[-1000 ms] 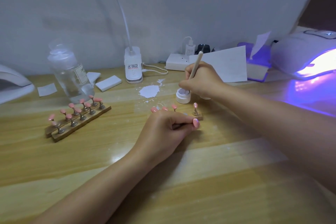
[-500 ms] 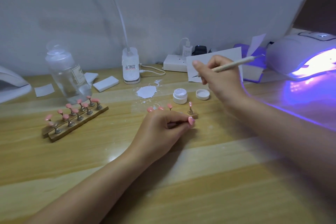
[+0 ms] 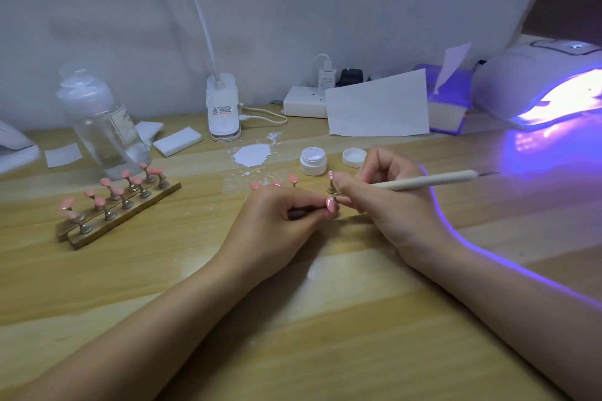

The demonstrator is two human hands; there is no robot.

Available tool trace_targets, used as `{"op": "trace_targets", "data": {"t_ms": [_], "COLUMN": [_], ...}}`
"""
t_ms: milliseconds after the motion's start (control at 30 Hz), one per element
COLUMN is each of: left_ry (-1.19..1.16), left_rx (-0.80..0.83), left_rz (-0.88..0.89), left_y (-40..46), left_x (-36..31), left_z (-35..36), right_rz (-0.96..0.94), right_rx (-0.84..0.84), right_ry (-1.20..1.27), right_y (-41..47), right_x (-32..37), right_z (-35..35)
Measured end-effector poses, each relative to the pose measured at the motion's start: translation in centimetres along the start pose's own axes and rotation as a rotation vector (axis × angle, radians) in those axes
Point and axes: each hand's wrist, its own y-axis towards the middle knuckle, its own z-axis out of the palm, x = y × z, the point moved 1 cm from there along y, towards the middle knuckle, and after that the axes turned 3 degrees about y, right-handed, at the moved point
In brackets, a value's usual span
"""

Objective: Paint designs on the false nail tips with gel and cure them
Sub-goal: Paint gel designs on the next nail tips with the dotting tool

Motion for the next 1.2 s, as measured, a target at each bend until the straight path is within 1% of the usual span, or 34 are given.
{"op": "trace_targets", "data": {"t_ms": [67, 200, 400, 1000, 1200], "left_ry": [0.018, 0.021, 0.027, 0.057, 0.081], "left_rx": [0.007, 0.003, 0.015, 0.059, 0.040], "left_rz": [0.025, 0.060, 0.068, 0.063, 0.073], "left_y": [-0.01, -0.03, 0.00, -0.03, -0.09], "left_x": [0.08, 0.12, 0.24, 0.60, 0.53], "left_z": [0.04, 0.06, 0.06, -0.02, -0.10], "right_rz": [0.011, -0.005, -0.009, 0.013, 0.023], "right_rx": [0.004, 0.010, 0.044, 0.041, 0.038], "right_ry": [0.015, -0.037, -0.036, -0.034, -0.027], "right_y": [0.01, 0.11, 0.16, 0.06, 0.05], "right_x": [-0.09, -0.28, -0.41, -0.10, -0.08], "right_z": [0.15, 0.11, 0.10, 0.39, 0.42]}}
